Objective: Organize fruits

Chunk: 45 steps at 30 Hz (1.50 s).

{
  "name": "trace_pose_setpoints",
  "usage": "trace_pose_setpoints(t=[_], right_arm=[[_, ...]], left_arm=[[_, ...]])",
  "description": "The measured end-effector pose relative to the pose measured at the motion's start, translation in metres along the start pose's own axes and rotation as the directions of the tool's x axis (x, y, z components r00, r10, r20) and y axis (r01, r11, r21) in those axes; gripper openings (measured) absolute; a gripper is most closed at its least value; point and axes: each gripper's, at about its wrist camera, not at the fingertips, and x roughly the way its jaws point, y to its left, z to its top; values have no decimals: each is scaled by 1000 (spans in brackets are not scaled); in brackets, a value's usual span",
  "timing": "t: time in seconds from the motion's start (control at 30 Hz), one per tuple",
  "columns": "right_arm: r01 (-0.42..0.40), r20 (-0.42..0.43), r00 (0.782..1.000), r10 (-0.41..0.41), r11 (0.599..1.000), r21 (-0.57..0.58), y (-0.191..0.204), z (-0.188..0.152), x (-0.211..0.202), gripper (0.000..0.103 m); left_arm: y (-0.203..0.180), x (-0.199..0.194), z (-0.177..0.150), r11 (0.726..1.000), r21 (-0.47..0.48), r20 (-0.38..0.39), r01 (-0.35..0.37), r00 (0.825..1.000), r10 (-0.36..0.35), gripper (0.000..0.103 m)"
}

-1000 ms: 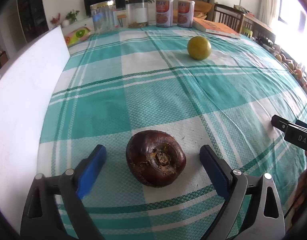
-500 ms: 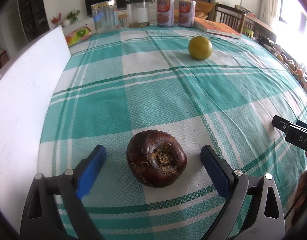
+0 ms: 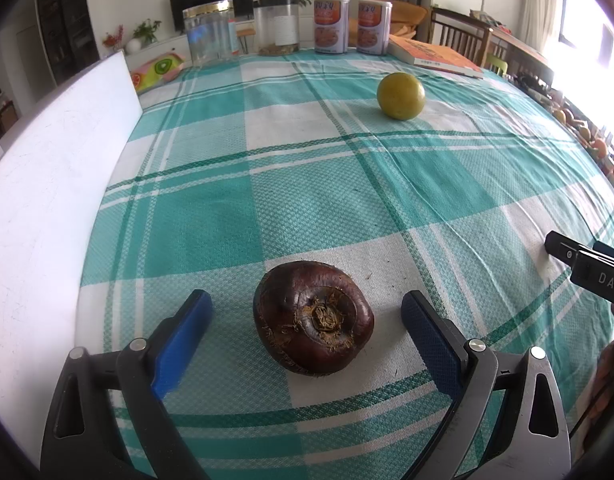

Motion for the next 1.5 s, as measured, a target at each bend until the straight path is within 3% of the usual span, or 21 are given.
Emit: trace_pose_setpoints(t=[0.43,0.53,0.67,0.8,0.87,0.9,0.97,1.03,1.07,1.2,1.3,1.37,1.43,1.5], right_arm=[[0,0,1000,0,1000,0,0,0,0,103],[-2,0,1000,2,1000,1,0,0,0,103],[-1,0,1000,1,1000,1,1,0,0,103],[-2,0,1000,2,1000,2,0,0,0,103],[-8,2,1000,8,1000,6,0,0,-1,103],[-20,5,1000,20,1000,12,-1,0,-2,103],[-107,-3,994,108,991,83,-5,6,-7,103],[-270,22,963,270,953,139,2,24,-10,103],[-314,25,949,313,942,122,14,38,-9,103],[-337,4,941,338,940,-44,77,94,18,103],[-373,-59,928,369,923,-91,120,118,49,103],[-364,-83,931,356,925,-109,141,125,66,97],[-321,-110,946,306,934,-156,157,125,75,51],[-316,-109,947,301,935,-162,159,121,72,50]], left_arm=[[1,0,0,1000,-3,-1,5,1000,-5,97],[6,-1,2,999,-14,-23,42,999,-43,97],[20,-13,-3,984,-96,-18,152,988,-154,96],[11,-10,-3,991,-42,-5,125,992,-125,93],[5,-10,0,994,-22,6,105,995,-105,68],[2,-11,1,997,0,11,83,996,-83,50],[0,-11,1,996,17,18,89,996,-89,49],[3,-13,-1,994,5,26,105,994,-105,49],[4,-15,-3,992,-12,25,125,992,-125,49],[7,-32,-5,976,-52,22,212,977,-211,49],[10,-51,-7,965,-67,34,254,967,-252,49],[13,-62,-9,958,-75,39,276,961,-274,49],[16,-72,-11,952,-76,40,297,955,-294,49],[18,-80,-14,943,-82,41,324,946,-322,49]])
